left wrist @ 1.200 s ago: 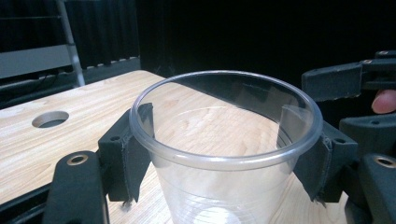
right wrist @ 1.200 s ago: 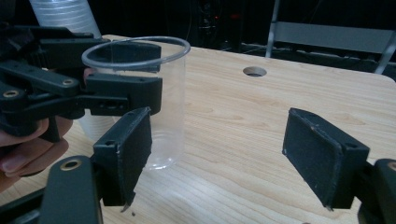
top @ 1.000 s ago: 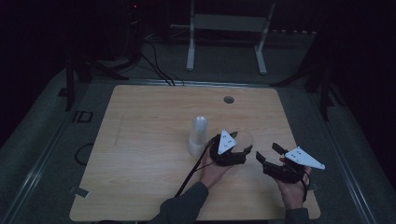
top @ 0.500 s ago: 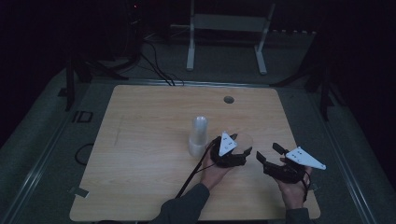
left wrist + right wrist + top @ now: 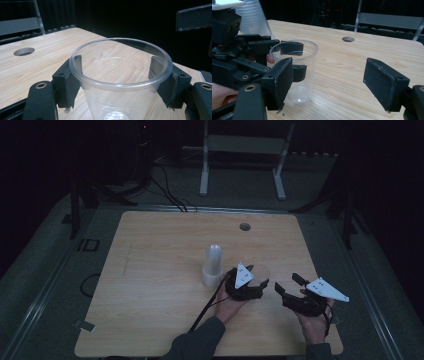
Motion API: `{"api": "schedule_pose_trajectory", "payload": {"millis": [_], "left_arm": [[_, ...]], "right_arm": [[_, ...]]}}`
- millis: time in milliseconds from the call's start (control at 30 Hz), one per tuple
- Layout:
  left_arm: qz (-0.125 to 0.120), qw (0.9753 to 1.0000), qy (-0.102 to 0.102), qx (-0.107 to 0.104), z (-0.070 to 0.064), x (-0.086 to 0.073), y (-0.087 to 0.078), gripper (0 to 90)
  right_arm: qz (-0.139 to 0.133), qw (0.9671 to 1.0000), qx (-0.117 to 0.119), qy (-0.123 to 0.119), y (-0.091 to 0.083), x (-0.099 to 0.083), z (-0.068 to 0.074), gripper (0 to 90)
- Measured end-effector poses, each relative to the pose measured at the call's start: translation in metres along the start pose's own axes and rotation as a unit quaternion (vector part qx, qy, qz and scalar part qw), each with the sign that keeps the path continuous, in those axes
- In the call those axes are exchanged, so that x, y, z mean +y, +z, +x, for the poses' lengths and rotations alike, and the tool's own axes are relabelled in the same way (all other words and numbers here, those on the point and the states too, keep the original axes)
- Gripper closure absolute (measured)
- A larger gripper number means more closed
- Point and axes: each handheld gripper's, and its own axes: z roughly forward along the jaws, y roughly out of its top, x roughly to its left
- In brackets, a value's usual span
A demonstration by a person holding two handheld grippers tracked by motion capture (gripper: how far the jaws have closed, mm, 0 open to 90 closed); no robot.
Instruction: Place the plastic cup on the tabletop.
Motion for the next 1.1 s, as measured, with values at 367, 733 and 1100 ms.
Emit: {"api": "schedule_pose_trajectory", "payload": {"millis": [367,733,1100], "left_arm": [[0.007,0.9999,0.004,0.006,0.002,-0.005,0.003,27.4],[0.013,0.9998,0.005,0.012,0.004,-0.008,0.008,27.1],[0.032,0.9995,0.004,0.005,0.004,-0.013,0.011,26.6]], "right_arm": [[0.001,1.0,0.0,0.0,0.0,0.0,0.0,23.7],[0.002,1.0,0.001,0.0,0.0,-0.001,0.001,23.7],[0.002,1.0,0.001,0.002,0.0,-0.001,0.0,23.7]]}}
